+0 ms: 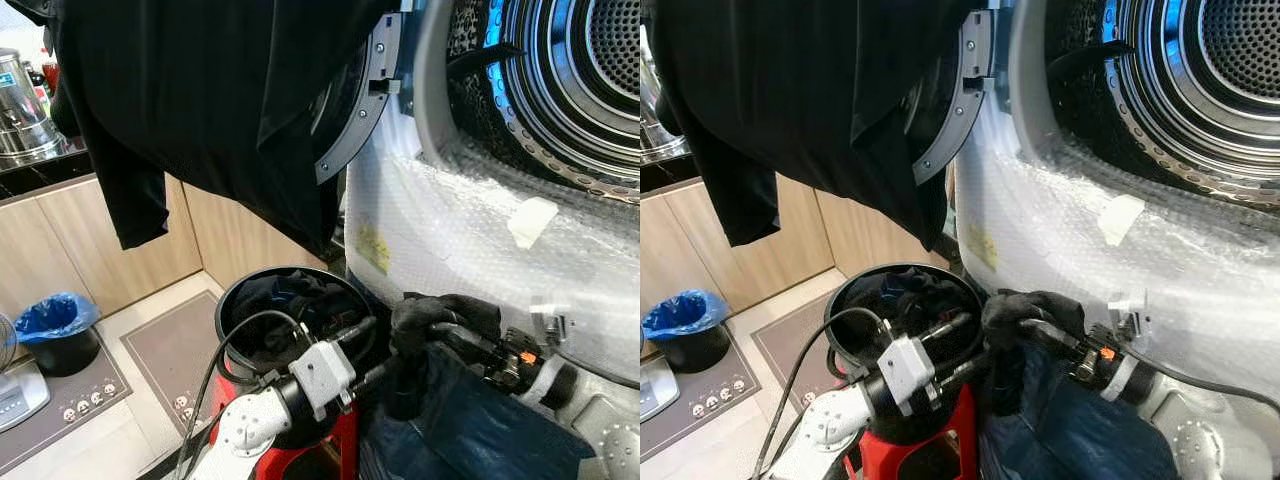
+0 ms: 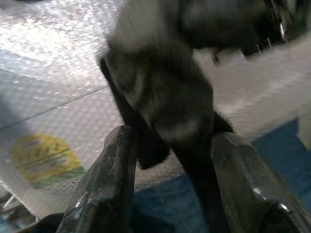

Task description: Clothes washing

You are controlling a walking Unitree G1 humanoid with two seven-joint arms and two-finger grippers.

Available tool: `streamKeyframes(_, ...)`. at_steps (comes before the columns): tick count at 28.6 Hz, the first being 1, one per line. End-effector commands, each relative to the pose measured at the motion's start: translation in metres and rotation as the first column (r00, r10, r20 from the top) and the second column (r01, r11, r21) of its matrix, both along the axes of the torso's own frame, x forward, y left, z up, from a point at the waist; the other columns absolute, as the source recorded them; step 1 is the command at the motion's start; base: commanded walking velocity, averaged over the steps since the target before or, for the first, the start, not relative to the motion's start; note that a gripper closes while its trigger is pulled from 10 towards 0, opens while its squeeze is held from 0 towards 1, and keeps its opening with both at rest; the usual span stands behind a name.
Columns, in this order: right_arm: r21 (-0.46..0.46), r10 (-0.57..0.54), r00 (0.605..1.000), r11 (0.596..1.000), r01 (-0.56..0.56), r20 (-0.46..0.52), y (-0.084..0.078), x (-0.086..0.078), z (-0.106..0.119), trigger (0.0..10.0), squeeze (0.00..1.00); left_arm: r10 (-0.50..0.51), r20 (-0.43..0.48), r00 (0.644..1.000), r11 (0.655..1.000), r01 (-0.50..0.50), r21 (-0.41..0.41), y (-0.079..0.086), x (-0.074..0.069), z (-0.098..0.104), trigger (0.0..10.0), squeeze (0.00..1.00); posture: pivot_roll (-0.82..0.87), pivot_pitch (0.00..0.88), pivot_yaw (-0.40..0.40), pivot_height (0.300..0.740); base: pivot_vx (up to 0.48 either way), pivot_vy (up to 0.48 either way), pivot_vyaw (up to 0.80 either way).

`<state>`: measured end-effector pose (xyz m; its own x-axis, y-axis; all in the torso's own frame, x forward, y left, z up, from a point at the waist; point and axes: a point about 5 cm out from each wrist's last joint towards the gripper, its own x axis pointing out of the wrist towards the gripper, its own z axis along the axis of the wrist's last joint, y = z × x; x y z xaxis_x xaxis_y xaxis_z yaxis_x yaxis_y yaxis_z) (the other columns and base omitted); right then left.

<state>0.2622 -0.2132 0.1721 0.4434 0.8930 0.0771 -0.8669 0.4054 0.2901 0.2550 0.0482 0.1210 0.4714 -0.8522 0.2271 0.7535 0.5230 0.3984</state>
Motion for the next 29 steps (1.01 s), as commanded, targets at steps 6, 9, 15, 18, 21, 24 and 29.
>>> streamKeyframes(6, 0.085, 0.090, 0.983, 0.991, -0.104, 0.159, 0.010, 0.001, 0.049, 10.0, 0.00, 0.011, -0.002, 1.000, 1.000, -0.011, 0.016, 0.006, -0.003, 0.003, 10.0, 1.00, -0.05, 0.000, -0.031, 0.740, 0.000, 0.000, 0.00)
streamKeyframes(9, 0.105, 0.094, 0.975, 0.988, -0.117, 0.202, 0.013, 0.006, 0.064, 10.0, 0.00, 0.034, -0.018, 0.999, 0.999, -0.034, 0.003, 0.009, -0.004, 0.004, 10.0, 1.00, -0.05, 0.000, -0.036, 0.740, 0.000, 0.000, 0.00)
streamKeyframes(15, 0.131, 0.076, 0.957, 0.984, -0.117, 0.281, 0.014, 0.023, 0.101, 10.0, 0.00, 0.081, -0.056, 0.995, 0.996, -0.083, -0.032, 0.011, -0.005, 0.010, 10.0, 1.00, -0.03, 0.000, -0.053, 0.740, 0.000, 0.000, 0.00)
streamKeyframes(18, 0.139, 0.021, 0.958, 0.988, -0.063, 0.286, 0.011, 0.039, 0.118, 10.0, 0.00, 0.098, -0.081, 0.992, 0.994, -0.102, -0.046, 0.012, -0.006, 0.013, 10.0, 0.00, -0.02, 0.000, -0.072, 0.740, 0.000, 0.000, 0.00)
streamKeyframes(21, 0.104, -0.120, 0.961, 0.990, 0.097, 0.250, 0.011, 0.071, 0.134, 10.0, 0.00, 0.127, -0.135, 0.983, 0.988, -0.137, -0.067, 0.014, -0.010, 0.016, 10.0, 0.00, 0.00, 0.000, -0.087, 0.740, 0.000, 0.000, 0.00)
streamKeyframes(24, 0.068, -0.190, 0.956, 0.981, 0.179, 0.222, 0.010, 0.085, 0.137, 10.0, 0.00, 0.142, -0.166, 0.976, 0.984, -0.157, -0.080, 0.016, -0.012, 0.015, 10.0, 0.00, 0.02, 0.000, -0.098, 0.740, 0.000, 0.000, 0.00)
streamKeyframes(29, -0.004, -0.350, 0.921, 0.934, 0.356, 0.171, -0.002, 0.113, 0.149, 10.0, 0.00, 0.187, -0.210, 0.960, 0.974, -0.208, -0.084, 0.024, -0.020, 0.014, 10.0, 0.00, 0.04, 0.000, -0.115, 0.740, 0.000, 0.000, 0.00)
